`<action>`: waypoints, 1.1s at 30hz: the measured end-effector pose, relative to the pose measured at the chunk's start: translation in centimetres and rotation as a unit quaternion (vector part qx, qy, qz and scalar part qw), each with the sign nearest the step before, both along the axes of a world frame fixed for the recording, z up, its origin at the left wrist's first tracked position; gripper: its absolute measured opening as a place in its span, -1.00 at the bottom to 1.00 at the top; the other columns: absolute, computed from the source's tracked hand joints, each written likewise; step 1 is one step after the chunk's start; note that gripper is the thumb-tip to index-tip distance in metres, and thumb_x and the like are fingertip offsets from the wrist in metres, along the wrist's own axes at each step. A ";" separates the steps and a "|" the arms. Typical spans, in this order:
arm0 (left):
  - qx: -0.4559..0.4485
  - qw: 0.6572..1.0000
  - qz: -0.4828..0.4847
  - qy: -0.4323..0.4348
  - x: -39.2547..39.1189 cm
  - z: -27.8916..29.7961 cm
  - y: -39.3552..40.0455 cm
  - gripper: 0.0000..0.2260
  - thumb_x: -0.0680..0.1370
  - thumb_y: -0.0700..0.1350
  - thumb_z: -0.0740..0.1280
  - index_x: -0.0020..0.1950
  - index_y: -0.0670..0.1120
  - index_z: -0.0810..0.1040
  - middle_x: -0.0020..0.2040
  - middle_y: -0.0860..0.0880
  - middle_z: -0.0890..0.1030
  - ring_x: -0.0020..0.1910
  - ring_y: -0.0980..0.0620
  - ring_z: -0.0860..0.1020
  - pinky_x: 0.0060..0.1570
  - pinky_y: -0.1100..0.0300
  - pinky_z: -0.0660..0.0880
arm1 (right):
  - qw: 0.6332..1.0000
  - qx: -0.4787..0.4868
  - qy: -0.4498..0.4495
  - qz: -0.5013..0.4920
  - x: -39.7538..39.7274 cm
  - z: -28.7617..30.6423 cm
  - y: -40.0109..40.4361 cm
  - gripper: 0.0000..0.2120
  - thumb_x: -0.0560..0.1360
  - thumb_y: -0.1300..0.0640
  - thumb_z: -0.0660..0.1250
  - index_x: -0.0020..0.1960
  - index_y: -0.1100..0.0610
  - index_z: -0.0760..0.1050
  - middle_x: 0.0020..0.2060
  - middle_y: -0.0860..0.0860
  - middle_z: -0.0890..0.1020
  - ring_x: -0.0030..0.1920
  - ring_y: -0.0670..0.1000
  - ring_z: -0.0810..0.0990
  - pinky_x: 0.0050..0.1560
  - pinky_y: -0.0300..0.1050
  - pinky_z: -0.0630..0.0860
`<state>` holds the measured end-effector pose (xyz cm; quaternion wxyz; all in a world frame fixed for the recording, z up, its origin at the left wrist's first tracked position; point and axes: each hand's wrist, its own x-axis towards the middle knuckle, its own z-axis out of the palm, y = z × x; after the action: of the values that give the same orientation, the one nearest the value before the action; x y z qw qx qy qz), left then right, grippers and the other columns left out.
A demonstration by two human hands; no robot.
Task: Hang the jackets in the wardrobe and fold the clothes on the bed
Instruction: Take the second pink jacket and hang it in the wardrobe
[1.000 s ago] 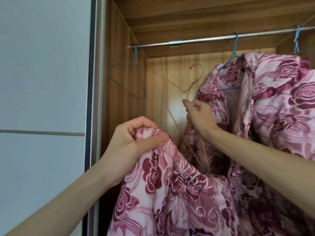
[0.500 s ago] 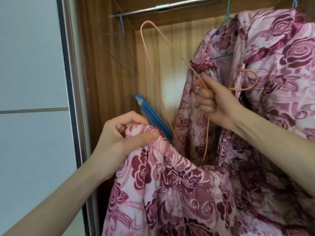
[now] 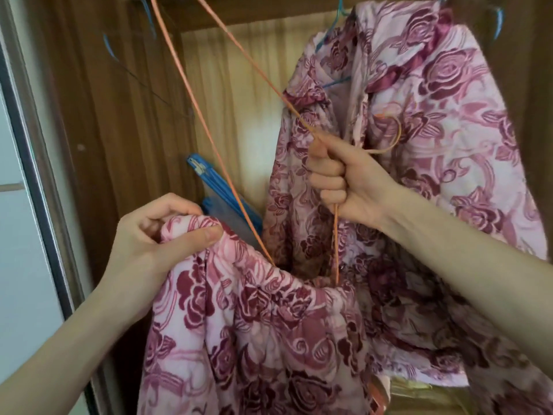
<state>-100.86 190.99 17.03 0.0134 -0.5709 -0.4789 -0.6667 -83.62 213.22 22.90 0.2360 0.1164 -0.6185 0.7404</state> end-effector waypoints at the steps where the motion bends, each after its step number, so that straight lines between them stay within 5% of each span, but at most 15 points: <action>1: 0.002 1.000 0.007 0.003 -0.2 -0.2 0.0 -0.62 0.21 0.10 0.67 -0.20 -0.09 0.64 -0.26 -0.07 0.63 -0.28 0.04 0.61 -0.26 0.27 0.55 | 1.000 0.016 -0.023 -0.010 0.0 -0.7 -0.1 -0.64 0.57 -0.07 0.20 -0.34 0.01 0.53 -0.43 -0.11 0.03 -0.48 -0.13 -0.04 -0.60 -0.31 -0.10; 7: 0.021 1.000 -0.007 -0.013 0.0 -0.3 -0.4 -0.81 0.26 -0.08 0.56 -0.24 -0.09 0.63 -0.26 -0.10 0.61 -0.28 0.03 0.59 -0.27 0.29 0.54 | 0.985 0.085 -0.142 -0.043 0.6 -4.5 0.0 -0.64 0.63 -0.05 0.20 -0.31 0.03 0.49 -0.42 -0.09 0.04 -0.52 -0.18 0.05 -0.59 -0.30 -0.09; 19: 0.087 0.995 0.026 -0.042 -0.6 -0.5 -0.5 -0.78 0.30 -0.11 0.56 -0.19 -0.14 0.58 -0.31 -0.02 0.62 -0.33 0.07 0.57 -0.33 0.29 0.52 | 0.938 0.167 -0.286 -0.101 6.8 -6.0 1.0 -0.58 0.59 -0.13 0.26 -0.36 0.05 0.40 -0.44 -0.07 0.09 -0.48 -0.15 0.02 -0.54 -0.27 -0.08; 25: 0.097 0.993 0.044 -0.051 -0.9 -0.3 -0.1 -0.76 0.32 -0.07 0.57 -0.16 -0.13 0.59 -0.27 -0.06 0.64 -0.26 -0.02 0.61 -0.28 0.23 0.56 | 0.895 0.261 -0.332 -0.140 8.8 -4.1 -0.1 -0.59 0.57 -0.11 0.29 -0.38 0.05 0.53 -0.43 0.00 0.12 -0.43 -0.06 0.02 -0.48 -0.19 -0.05; 30: 0.019 0.997 -0.002 0.070 -0.1 -0.9 1.7 -0.70 0.36 -0.12 0.64 -0.13 -0.20 0.58 -0.26 -0.04 0.62 -0.28 0.08 0.56 -0.28 0.28 0.50 | 0.842 0.340 -0.398 -0.130 8.1 -3.5 -1.0 -0.60 0.54 -0.17 0.34 -0.29 0.12 0.59 -0.48 -0.03 0.18 -0.50 -0.09 0.06 -0.53 -0.26 0.01; 33: -0.093 0.978 -0.052 0.179 0.8 -0.8 3.3 -0.77 0.52 -0.10 0.53 -0.09 -0.16 0.50 -0.25 -0.15 0.55 -0.27 0.06 0.47 -0.27 0.13 0.41 | 0.846 0.341 -0.393 -0.118 7.3 -3.6 -1.3 -0.59 0.67 -0.06 0.30 -0.24 0.16 0.59 -0.49 0.05 0.33 -0.59 -0.08 0.25 -0.57 -0.26 0.21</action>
<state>-100.08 194.30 16.19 0.0107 -0.7038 -0.4979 -0.5066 -76.33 211.90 19.30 0.0044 -0.1857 -0.8819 0.4334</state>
